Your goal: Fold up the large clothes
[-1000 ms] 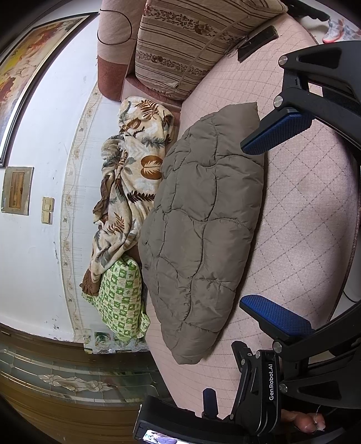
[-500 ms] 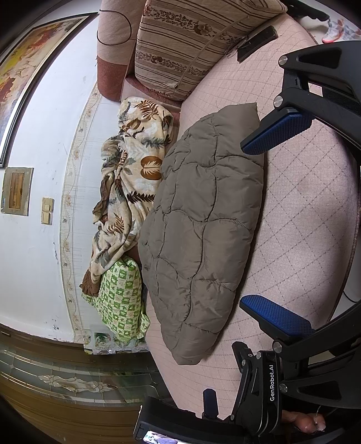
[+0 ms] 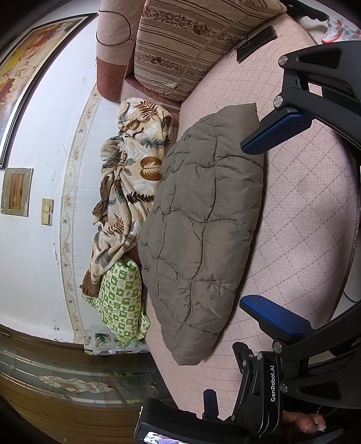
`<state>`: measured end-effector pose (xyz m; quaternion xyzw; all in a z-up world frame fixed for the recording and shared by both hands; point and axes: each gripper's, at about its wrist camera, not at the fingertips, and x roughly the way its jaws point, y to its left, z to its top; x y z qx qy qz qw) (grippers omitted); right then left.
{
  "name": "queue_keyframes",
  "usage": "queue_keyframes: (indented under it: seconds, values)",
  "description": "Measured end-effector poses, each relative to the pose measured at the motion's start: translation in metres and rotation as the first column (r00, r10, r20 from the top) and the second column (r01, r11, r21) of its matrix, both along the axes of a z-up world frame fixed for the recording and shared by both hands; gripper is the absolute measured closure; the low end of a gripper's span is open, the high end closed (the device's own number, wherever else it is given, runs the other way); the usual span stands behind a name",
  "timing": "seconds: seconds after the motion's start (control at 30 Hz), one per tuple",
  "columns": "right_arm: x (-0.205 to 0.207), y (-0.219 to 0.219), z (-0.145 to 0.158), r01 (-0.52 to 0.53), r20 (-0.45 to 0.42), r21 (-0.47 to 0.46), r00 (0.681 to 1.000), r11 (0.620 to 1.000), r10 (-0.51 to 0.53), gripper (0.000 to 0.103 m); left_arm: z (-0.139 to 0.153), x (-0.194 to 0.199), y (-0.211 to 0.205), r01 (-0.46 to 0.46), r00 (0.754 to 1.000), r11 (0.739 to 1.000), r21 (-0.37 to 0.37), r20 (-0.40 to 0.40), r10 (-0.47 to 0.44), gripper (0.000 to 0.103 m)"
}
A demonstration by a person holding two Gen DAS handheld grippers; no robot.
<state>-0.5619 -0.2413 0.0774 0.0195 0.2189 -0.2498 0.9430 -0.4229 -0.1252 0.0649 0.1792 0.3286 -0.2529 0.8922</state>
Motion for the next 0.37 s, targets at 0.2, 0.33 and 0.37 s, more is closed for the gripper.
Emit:
queue_keyframes:
  seconds: [0.2, 0.33, 0.37]
  values:
    - [-0.0005, -0.001, -0.0005, 0.001, -0.001, 0.002, 1.0, 1.0, -0.001, 0.001, -0.0063, 0.0065, 0.0028, 0.051, 0.992, 0.998, -0.04, -0.112, -0.055, 0.0]
    - [-0.0013, -0.0011, -0.0009, 0.0, 0.0, 0.004, 1.0, 1.0, 0.0, 0.001, -0.005, 0.0068, 0.0067, 0.055, 0.991, 0.996, -0.064, -0.116, -0.063, 0.001]
    - [-0.0008, -0.0014, -0.0008, 0.003, 0.0, 0.005, 1.0, 1.0, -0.003, 0.001, -0.0045, 0.0084, 0.0079, 0.049, 0.991, 0.997, -0.065, -0.117, -0.056, 0.001]
